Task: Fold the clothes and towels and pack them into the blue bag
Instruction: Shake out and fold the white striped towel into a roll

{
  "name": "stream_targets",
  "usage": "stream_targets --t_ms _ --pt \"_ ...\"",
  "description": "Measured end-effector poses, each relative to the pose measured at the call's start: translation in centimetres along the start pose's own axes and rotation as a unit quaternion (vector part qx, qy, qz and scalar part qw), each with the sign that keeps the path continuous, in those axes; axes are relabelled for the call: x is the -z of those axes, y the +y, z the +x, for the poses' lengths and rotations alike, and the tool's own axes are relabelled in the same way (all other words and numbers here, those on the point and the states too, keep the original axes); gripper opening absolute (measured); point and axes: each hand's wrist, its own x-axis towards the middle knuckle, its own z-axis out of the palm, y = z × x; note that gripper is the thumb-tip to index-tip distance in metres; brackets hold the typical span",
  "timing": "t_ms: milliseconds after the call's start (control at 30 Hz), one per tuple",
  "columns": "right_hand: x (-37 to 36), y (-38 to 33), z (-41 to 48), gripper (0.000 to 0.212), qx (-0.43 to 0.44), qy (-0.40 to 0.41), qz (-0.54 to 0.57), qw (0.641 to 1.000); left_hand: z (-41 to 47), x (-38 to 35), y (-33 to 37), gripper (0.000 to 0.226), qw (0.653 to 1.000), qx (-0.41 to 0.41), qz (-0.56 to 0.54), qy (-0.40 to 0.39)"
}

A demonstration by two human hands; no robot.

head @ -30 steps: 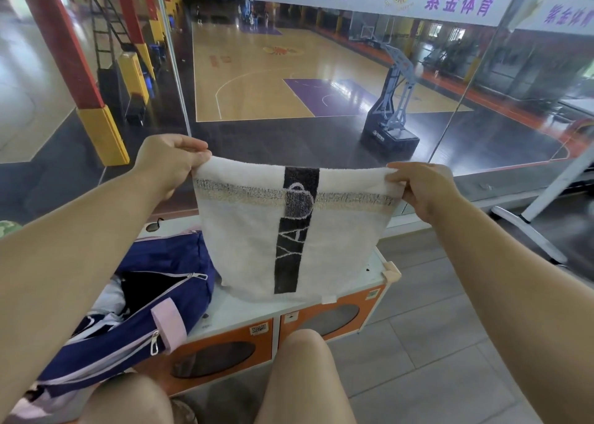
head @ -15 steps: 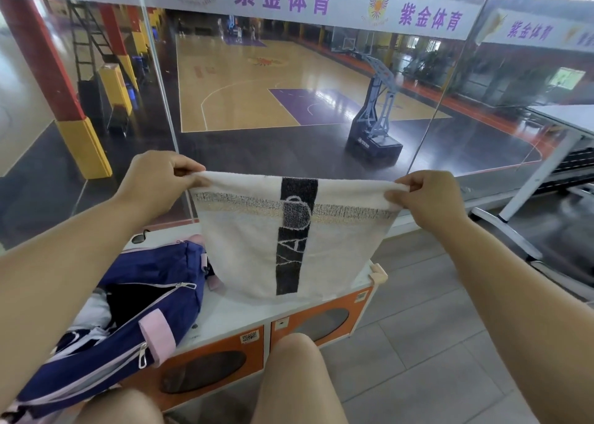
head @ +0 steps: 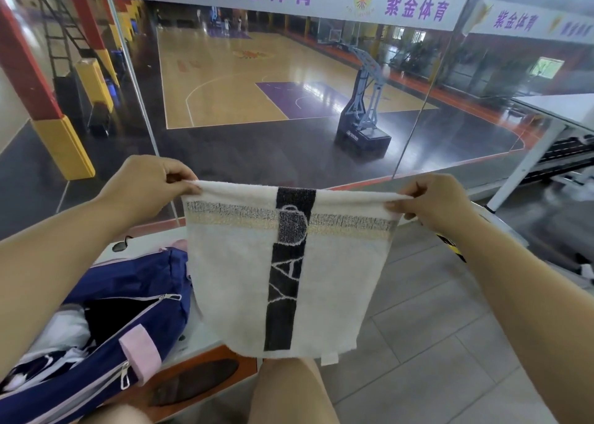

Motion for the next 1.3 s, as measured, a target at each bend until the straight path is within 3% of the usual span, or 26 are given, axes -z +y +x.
stream_targets --t_ms 167,333,433,500,600,800,900,1033,1300 --pt "-2.7 1.0 4.5 0.026 -0.062 0.001 0.046 0.997 3.6 -2.8 0.2 0.012 0.998 0.052 -0.022 0.012" --pt "-3.1 0.9 7.7 0.025 -0.035 0.09 0.139 0.986 5.6 -2.7 1.2 0.009 0.989 0.058 -0.106 0.091" --pt "-3.0 1.6 8.1 0.026 -0.011 0.099 0.17 0.98 4.4 -2.9 1.4 0.01 0.987 0.049 -0.108 0.106" --pt "-3.6 3.4 7.8 0.026 -0.008 0.078 0.15 0.986 2.6 -4.1 0.7 0.003 0.986 0.069 -0.124 0.084" --pt "-5.6 7.0 6.6 0.021 -0.036 0.036 0.099 0.994 -0.7 -7.5 -1.2 0.014 0.986 0.083 -0.141 0.013" --pt "-10.6 13.0 2.3 0.013 -0.098 -0.039 -0.002 0.994 -6.4 -14.0 -2.8 0.008 0.987 0.063 -0.086 -0.117" --pt "-11.8 14.8 0.8 0.017 -0.131 -0.057 0.006 0.99 -8.1 -16.1 -3.7 0.011 0.979 0.101 -0.097 -0.149" --pt "-12.2 16.3 -0.3 0.005 -0.168 -0.071 0.052 0.982 -9.0 -17.6 -4.4 0.004 0.966 0.11 -0.119 -0.203" --pt "-13.4 18.4 1.3 0.004 -0.167 -0.068 0.04 0.983 -6.0 -20.7 -5.2 0.009 0.952 0.169 -0.167 -0.193"
